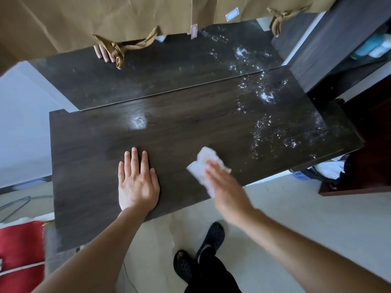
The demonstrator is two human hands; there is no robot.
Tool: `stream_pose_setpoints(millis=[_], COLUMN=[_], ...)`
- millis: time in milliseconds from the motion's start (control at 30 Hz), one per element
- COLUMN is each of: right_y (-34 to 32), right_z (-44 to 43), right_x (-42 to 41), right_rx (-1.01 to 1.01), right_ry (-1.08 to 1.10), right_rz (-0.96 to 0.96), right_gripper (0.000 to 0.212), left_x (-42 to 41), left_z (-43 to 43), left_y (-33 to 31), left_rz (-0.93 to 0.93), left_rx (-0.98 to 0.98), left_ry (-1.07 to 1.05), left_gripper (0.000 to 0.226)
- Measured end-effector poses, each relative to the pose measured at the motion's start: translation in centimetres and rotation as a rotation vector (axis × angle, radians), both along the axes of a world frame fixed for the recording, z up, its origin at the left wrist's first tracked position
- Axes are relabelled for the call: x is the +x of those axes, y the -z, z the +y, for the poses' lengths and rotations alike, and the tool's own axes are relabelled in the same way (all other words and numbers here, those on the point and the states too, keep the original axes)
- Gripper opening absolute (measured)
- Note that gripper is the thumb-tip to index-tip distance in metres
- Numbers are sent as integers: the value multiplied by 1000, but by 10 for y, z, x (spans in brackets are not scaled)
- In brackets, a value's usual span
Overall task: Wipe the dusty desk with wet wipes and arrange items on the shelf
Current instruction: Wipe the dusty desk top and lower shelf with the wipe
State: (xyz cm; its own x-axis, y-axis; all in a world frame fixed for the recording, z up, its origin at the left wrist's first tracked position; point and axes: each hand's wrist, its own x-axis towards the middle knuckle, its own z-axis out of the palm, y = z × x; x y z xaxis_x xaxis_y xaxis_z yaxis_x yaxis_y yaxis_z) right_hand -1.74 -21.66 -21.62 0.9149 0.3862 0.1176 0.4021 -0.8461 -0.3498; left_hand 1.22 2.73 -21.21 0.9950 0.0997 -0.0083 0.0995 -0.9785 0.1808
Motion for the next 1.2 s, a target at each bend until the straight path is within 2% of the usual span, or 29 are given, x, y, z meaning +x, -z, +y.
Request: stream_pose_setpoints(millis=[100, 167, 200, 300, 367, 500, 567, 667, 733, 867, 933, 1000, 1100, 1200], right_y=[-3, 2, 7, 10, 2, -1, -1, 2, -2, -8, -5, -2, -1, 0], right_z=[-55, -42, -24, 27, 11, -61, -45, 13, 27, 39, 61, 72, 29, -42], right_x=[17, 6, -6, -44, -43, -16, -19, -35, -6, 58, 36, -7, -31, 0], right_rx=[-93, -64, -24, 19, 0, -74, -66, -61, -80, -81, -63, -65, -72, -134], right_ry=[309, 408, 383, 131, 56, 310, 369, 89, -20, 170, 129, -15, -138, 76], right_rz=[35, -3, -36, -6, -15, 16, 23, 32, 23, 32, 55, 72, 61, 1], right_gripper=[49, 55, 53, 50, 52, 52, 53, 54, 59, 61, 60, 61, 58, 49], left_x=[-1, 0, 0, -1, 0, 0, 0, -1, -1, 1, 0, 0, 0, -1], left_z=[1, 0, 0, 0, 0, 1, 1, 2, 2, 3, 4, 4, 4, 5], left_y=[0, 0, 0, 1, 1, 3, 3, 3, 4, 3, 3, 2, 2, 2], left_rz=[0, -4, -8, -18, -17, -33, -54, -106, -132, -147, -151, -157, -148, -151], left_rx=[-9, -17, -24, -28, -23, -25, -44, -111, -155, -218, -242, -245, -236, -219], left_ry=[2, 3, 2, 2, 5, 9, 5, -27, -42, -98, -122, -127, -118, -109], left_gripper=[57, 57, 57, 57, 57, 56, 54, 50, 48, 45, 49, 53, 47, 46])
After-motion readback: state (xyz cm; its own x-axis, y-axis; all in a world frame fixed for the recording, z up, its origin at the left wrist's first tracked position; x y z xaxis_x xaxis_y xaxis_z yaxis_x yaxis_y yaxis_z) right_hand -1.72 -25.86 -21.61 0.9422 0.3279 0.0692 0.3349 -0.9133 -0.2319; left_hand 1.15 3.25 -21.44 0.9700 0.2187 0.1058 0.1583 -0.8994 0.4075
